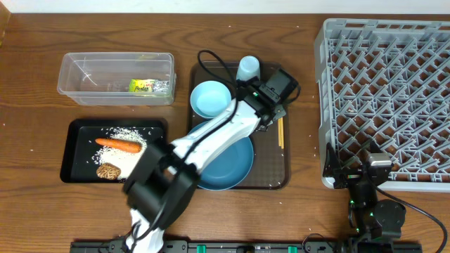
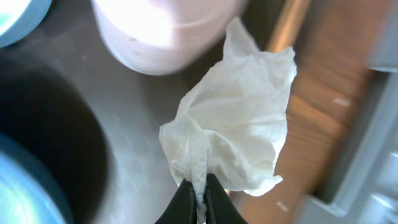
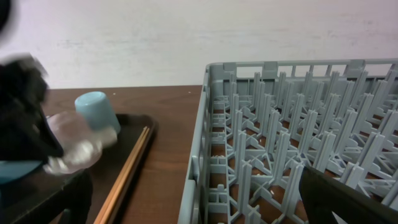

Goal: Sort waste into correct bins and load items into the dishwasher rack
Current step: 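Carry the tissue with the left gripper over the clear container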

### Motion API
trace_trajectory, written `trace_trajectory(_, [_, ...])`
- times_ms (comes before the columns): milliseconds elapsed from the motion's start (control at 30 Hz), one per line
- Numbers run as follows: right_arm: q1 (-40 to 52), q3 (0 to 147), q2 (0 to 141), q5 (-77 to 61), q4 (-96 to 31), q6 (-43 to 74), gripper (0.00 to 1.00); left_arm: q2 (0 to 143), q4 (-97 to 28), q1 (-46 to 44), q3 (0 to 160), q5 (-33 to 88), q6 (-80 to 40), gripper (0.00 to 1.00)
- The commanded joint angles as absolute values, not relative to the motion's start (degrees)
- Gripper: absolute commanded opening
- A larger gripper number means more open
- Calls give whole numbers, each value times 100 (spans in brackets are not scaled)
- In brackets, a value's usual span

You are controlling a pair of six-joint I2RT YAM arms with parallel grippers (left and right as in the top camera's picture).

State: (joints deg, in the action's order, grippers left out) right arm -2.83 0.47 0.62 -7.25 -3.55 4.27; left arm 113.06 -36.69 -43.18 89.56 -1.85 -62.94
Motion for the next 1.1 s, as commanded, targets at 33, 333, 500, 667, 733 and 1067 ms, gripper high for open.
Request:
trace_trajectory(33, [-388,32,32,-711,-364,419,99,10746,-3791,-4311,8947,178,-5968,6])
trace_trajectory(333, [-388,32,34,-711,-364,419,99,9727,-4143,-3601,8947,-451,-5553,6])
trace_trajectory(500, [-388,32,32,-711,-364,419,99,9625,-4200,-2561,8947,-528,-5605,6])
trace_trajectory(667, [-388,32,34,-711,-364,419,99,9789,-4202,-1396,8947,-626,-5708,6])
trace_trajectory(733, [-388,32,34,-711,-364,419,99,9880,-4239,-987,8947,-628,-5837,6])
trace_trajectory(1067, [-388,32,34,-711,-364,419,99,10449,-4110,333,8947,-596,-6248,8])
